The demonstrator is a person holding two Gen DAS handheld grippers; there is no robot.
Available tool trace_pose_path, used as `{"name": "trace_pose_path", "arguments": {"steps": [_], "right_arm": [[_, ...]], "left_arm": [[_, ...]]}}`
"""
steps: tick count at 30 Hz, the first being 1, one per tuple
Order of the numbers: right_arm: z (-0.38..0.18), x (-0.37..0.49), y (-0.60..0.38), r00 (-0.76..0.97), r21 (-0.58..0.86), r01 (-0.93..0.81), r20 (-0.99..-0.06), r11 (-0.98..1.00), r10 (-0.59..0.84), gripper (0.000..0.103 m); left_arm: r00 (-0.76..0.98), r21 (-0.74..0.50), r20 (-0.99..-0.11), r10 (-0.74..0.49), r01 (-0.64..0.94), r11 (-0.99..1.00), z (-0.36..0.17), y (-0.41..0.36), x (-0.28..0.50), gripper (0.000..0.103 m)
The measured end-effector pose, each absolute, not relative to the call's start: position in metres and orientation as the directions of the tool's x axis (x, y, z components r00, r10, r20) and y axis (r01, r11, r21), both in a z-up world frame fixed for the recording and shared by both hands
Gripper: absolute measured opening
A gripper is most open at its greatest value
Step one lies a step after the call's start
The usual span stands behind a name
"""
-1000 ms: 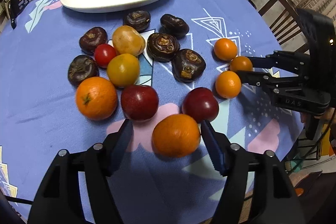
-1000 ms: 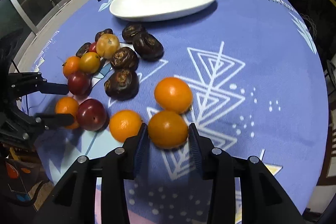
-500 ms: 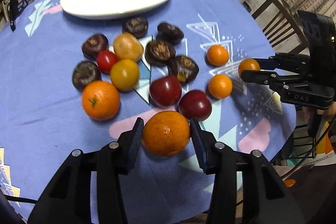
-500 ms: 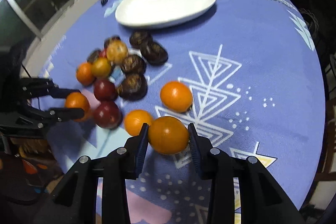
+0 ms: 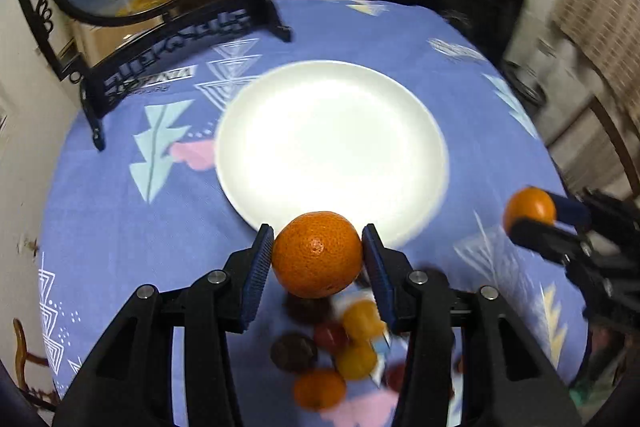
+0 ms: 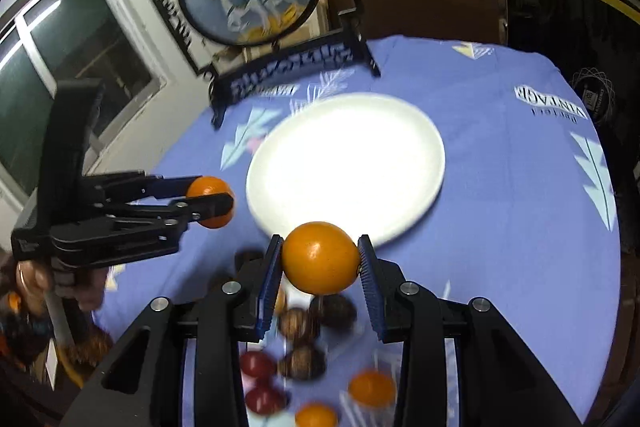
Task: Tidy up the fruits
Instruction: 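Carry both oranges over the white plate and open both tools to release, then grasp a red plum with the right tool while the left tool grasps a tangerine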
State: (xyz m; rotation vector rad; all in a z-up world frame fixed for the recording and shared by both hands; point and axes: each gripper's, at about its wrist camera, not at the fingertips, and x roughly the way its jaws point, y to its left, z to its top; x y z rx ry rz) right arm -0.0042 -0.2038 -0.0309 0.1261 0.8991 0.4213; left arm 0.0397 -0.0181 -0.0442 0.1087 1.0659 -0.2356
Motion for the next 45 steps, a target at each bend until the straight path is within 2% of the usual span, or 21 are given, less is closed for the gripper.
{"name": "trace_pose_path", "arguments": {"steps": [5,15,22,24,25,26,28,33,36,37,39,40,45], "right_arm": [[-0.033,0.034,-0.202,0.555,0.311,-0.273,-0.723,0.911,0.413,0.038],[-0.069,0.091,-0.199,0.497,0.323,-0.214,-0.776,0.922,0.388,0.038],[-0.098,0.118,-0.192,0.431,0.339,-0.213,-0.809,0.916,0.399,0.039],[-0.103,0.124,-0.19,0.435,0.319,-0.206,-0.817,0.925,0.379,0.047],[-0.104,0.125,-0.189,0.439,0.317,-0.204,-0.816,0.926,0.376,0.061],[-0.103,0.125,-0.189,0.453,0.307,-0.198,-0.814,0.931,0.365,0.065],[-0.099,0.125,-0.191,0.468,0.288,-0.198,-0.812,0.937,0.348,0.067],[-0.074,0.106,-0.203,0.56,0.203,-0.188,-0.782,0.961,0.275,0.078],[-0.032,0.067,-0.212,0.727,0.094,-0.159,-0.663,0.983,0.181,0.086],[-0.022,0.055,-0.214,0.767,0.069,-0.139,-0.624,0.988,0.152,0.1],[-0.002,0.017,-0.218,0.847,0.042,-0.121,-0.518,0.992,0.125,0.1],[0.002,0.007,-0.22,0.854,0.053,-0.122,-0.503,0.991,0.133,0.1],[-0.021,-0.027,-0.232,0.689,0.196,-0.125,-0.688,0.973,0.227,0.1]], "left_arm": [[0.451,0.002,-0.889,-0.08,0.178,0.984,-0.054,-0.015,0.081,0.045],[0.405,0.07,-0.914,-0.019,0.204,0.976,-0.094,-0.029,0.121,0.045],[0.34,0.073,-0.94,-0.005,0.217,0.973,-0.121,-0.035,0.141,0.046],[0.341,0.077,-0.94,0.001,0.21,0.975,-0.125,-0.035,0.145,0.054],[0.343,0.083,-0.939,0.008,0.203,0.976,-0.126,-0.034,0.147,0.066],[0.352,0.085,-0.936,0.011,0.195,0.977,-0.125,-0.033,0.147,0.071],[0.368,0.083,-0.93,0.007,0.189,0.978,-0.122,-0.03,0.147,0.072],[0.408,0.041,-0.913,-0.033,0.172,0.984,-0.104,-0.015,0.139,0.076],[0.44,0.022,-0.896,-0.057,0.173,0.985,-0.089,-0.006,0.124,0.08],[0.454,0.014,-0.888,-0.068,0.177,0.984,-0.083,-0.001,0.116,0.081],[0.47,0.008,-0.879,-0.082,0.185,0.983,-0.075,0.005,0.103,0.082],[0.48,0.007,-0.873,-0.087,0.191,0.982,-0.072,0.008,0.094,0.083],[0.487,0.021,-0.867,-0.11,0.256,0.966,-0.066,0.021,0.041,0.086]]}}
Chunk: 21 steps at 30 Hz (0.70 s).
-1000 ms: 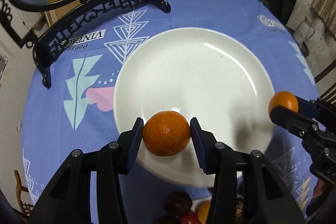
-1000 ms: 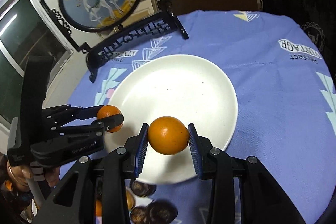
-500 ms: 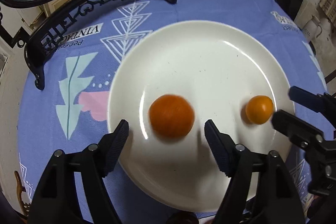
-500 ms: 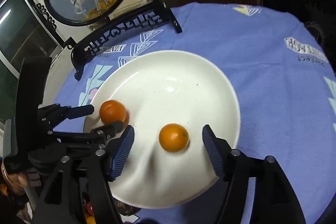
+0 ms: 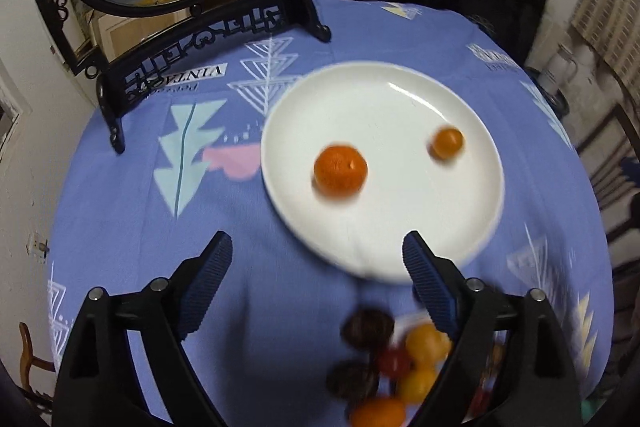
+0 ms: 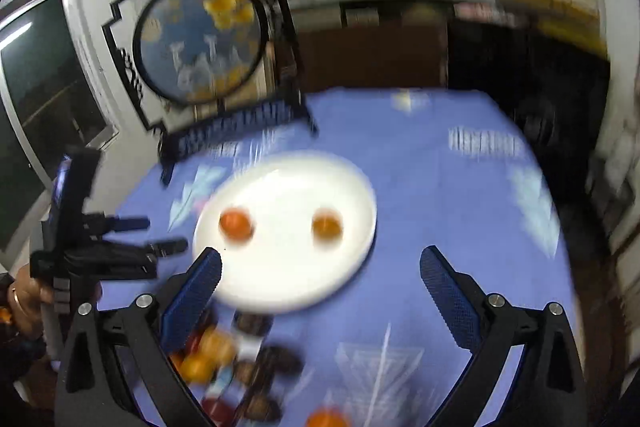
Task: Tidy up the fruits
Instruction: 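Grasp a red plum with the right tool while the left tool grasps a tangerine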
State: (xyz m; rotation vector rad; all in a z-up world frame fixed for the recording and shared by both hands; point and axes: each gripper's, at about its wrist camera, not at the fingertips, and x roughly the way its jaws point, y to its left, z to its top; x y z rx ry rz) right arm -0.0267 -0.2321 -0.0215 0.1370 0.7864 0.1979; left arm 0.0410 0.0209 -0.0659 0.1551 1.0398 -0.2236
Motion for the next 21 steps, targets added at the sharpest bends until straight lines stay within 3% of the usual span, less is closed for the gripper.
{"name": "trace_pose_path", "arguments": {"steps": [7,9,11,16,19,21], "right_arm": [[-0.084,-0.116,-0.188,0.484,0.177,-0.24,-0.83,0.955,0.275,0.097],[-0.094,-0.132,-0.171,0.445,0.175,-0.288,-0.846,0.942,0.293,0.089],[-0.106,-0.14,-0.15,0.41,0.146,-0.343,-0.865,0.928,0.288,0.073],[-0.129,-0.13,-0.125,0.381,0.116,-0.352,-0.888,0.929,0.255,0.063],[-0.134,-0.126,-0.115,0.392,0.047,-0.371,-0.897,0.927,0.203,0.04],[-0.133,-0.125,-0.114,0.383,0.047,-0.378,-0.901,0.925,0.202,0.04]], "left_arm": [[0.402,0.026,-0.906,-0.129,0.357,0.934,-0.093,0.034,-0.04,0.087],[0.372,0.014,-0.918,-0.135,0.371,0.928,-0.101,0.04,-0.057,0.087],[0.336,0.003,-0.932,-0.138,0.388,0.922,-0.111,0.043,-0.073,0.087],[0.313,0.0,-0.939,-0.143,0.416,0.909,-0.127,0.041,-0.095,0.087],[0.312,-0.009,-0.938,-0.149,0.409,0.912,-0.131,0.037,-0.092,0.087],[0.317,-0.018,-0.935,-0.159,0.405,0.914,-0.132,0.033,-0.088,0.087]]}}
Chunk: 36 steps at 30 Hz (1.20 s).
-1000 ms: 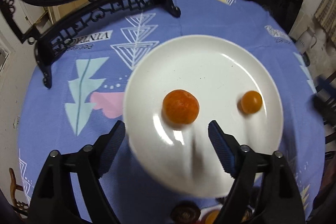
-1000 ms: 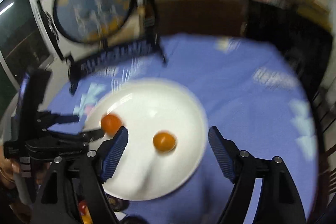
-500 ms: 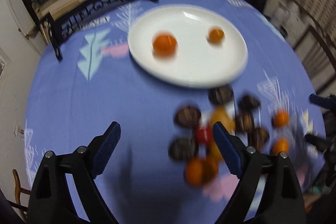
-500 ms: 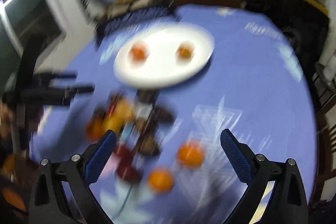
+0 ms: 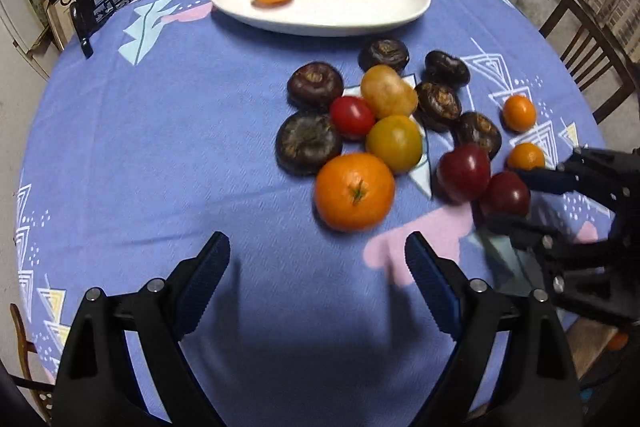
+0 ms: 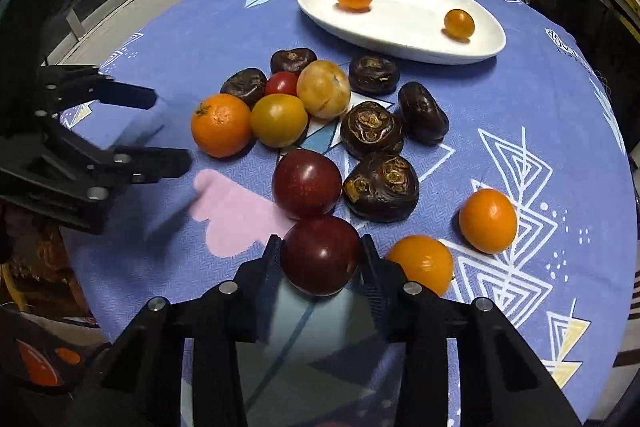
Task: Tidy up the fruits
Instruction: 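Grasp a red plum with the right tool while the left tool grasps a tangerine, then lower the plum and tangerine onto the white plate and open both tools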
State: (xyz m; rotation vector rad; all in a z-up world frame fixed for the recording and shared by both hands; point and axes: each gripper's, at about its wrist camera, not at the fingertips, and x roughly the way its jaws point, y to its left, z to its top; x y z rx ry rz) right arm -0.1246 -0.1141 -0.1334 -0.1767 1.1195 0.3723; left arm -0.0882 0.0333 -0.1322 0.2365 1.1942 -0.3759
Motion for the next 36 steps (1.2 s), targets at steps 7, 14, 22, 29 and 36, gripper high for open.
{"name": "trace_pose_path", "arguments": {"steps": [7,14,22,29,36], "right_arm": [[-0.12,-0.133,-0.139,0.375,0.11,-0.307,-0.899,0.945,0.226,0.039],[-0.121,-0.135,-0.149,0.375,0.124,-0.282,-0.899,0.951,0.228,0.039],[-0.095,-0.121,-0.158,0.399,0.168,-0.285,-0.875,0.944,0.276,0.039],[-0.035,-0.06,-0.167,0.536,0.191,-0.296,-0.778,0.936,0.328,0.039],[0.003,-0.001,-0.175,0.631,0.202,-0.275,-0.699,0.94,0.335,0.04]], "left_arm": [[0.308,-0.051,-0.936,-0.167,0.354,0.934,-0.145,0.019,-0.066,0.081],[0.268,-0.08,-0.945,-0.188,0.37,0.926,-0.147,0.009,-0.061,0.043],[0.32,-0.092,-0.921,-0.22,0.369,0.925,-0.105,0.021,-0.061,0.043],[0.453,-0.056,-0.864,-0.218,0.345,0.937,-0.045,0.01,-0.003,0.043],[0.523,-0.026,-0.828,-0.203,0.325,0.945,-0.012,-0.01,0.057,0.043]]}}
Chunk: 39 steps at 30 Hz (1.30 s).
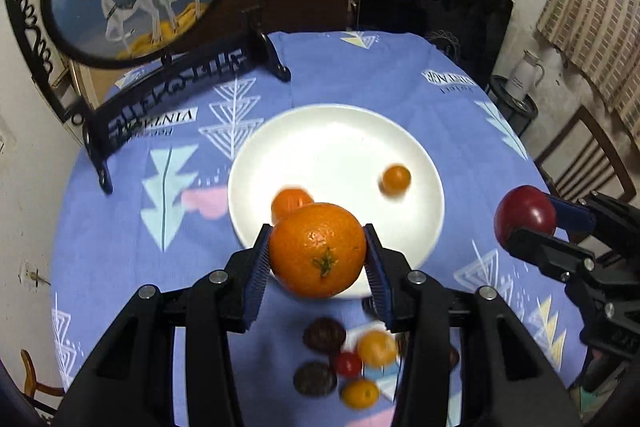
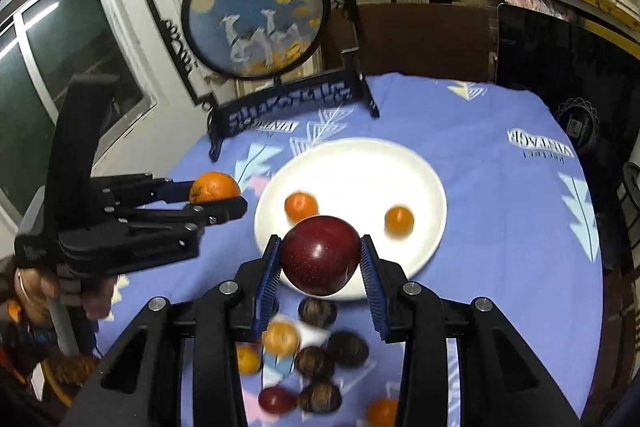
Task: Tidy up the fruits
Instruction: 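Lower the plum and tangerine onto the white plate and open both tools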
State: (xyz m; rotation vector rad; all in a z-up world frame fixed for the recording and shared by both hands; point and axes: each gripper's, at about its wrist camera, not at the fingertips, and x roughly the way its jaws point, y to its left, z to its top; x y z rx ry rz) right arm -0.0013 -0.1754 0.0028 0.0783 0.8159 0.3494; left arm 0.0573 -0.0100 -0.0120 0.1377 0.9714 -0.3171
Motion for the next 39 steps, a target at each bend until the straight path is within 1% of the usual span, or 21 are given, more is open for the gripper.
{"name": "trace_pose_path", "arguments": {"steps": [6,13,22,31,33,34,35,36,38,39], "right_arm": [[-0.014,0.039,-0.179,0.614,0.223,-0.247,-0.717,0.943,0.33,0.04],[-0.04,0.073,-0.176,0.576,0.23,-0.236,-0.749,0.944,0.327,0.04],[-0.062,0.113,-0.174,0.545,0.222,-0.228,-0.778,0.948,0.313,0.04],[-0.081,0.135,-0.171,0.516,0.227,-0.214,-0.8,0.95,0.307,0.04],[-0.084,0.139,-0.17,0.499,0.236,-0.219,-0.806,0.947,0.317,0.041],[-0.085,0.14,-0.169,0.496,0.233,-0.219,-0.809,0.947,0.314,0.042],[-0.085,0.141,-0.168,0.502,0.228,-0.218,-0.808,0.949,0.309,0.042],[-0.084,0.141,-0.168,0.506,0.229,-0.221,-0.804,0.948,0.313,0.044],[-0.08,0.14,-0.169,0.523,0.228,-0.218,-0.794,0.949,0.311,0.055],[-0.077,0.139,-0.169,0.534,0.22,-0.217,-0.789,0.951,0.304,0.056]], "left_arm": [[0.485,-0.022,-0.859,-0.166,0.289,0.957,-0.037,-0.015,0.091,0.043],[0.461,0.022,-0.879,-0.12,0.291,0.957,-0.063,-0.027,0.119,0.043],[0.446,0.05,-0.891,-0.085,0.282,0.958,-0.083,-0.03,0.153,0.044],[0.432,0.074,-0.899,-0.067,0.301,0.951,-0.099,-0.032,0.164,0.044],[0.437,0.087,-0.898,-0.058,0.305,0.948,-0.099,-0.034,0.165,0.048],[0.446,0.097,-0.894,-0.05,0.3,0.949,-0.098,-0.034,0.166,0.055],[0.452,0.099,-0.891,-0.048,0.297,0.95,-0.097,-0.034,0.166,0.06],[0.46,0.1,-0.887,-0.047,0.291,0.952,-0.096,-0.033,0.166,0.061],[0.464,0.101,-0.884,-0.045,0.285,0.953,-0.094,-0.032,0.167,0.064],[0.468,0.102,-0.883,-0.044,0.281,0.954,-0.092,-0.03,0.167,0.064]]}}
